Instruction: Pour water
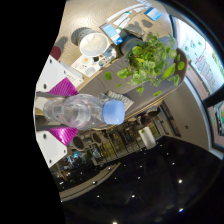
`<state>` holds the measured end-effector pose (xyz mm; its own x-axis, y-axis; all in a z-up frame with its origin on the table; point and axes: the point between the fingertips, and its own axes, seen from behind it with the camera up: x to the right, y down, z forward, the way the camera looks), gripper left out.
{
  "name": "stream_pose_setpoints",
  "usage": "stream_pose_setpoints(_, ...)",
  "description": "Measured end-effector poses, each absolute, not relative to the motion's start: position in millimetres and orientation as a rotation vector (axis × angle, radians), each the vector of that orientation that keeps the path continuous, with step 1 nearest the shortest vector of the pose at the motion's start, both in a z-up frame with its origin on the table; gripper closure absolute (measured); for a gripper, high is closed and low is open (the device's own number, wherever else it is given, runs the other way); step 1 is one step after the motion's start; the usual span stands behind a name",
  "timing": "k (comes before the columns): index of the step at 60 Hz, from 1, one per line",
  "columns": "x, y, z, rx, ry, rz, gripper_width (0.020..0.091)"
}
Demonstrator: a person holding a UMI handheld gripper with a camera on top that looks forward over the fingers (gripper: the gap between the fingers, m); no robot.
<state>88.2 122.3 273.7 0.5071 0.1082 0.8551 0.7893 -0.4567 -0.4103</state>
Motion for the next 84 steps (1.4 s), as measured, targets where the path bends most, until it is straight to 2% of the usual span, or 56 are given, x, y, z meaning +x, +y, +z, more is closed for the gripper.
stream_pose_setpoints(8,100,109,270,-1.994,-0.451,-0.651,0.0721)
stream_pose_setpoints(21,102,89,214,-2.07,-0.161,-0.17,0.0722)
stream_pose_setpoints(35,93,80,137,-2.097,-0.113,0.025,0.0721)
stream_pose_setpoints(54,99,72,74,-2.135,-0.119,0.112,0.0714)
stream_pose_setpoints(84,101,77,81,-2.046,-0.17,0.165,0.0707)
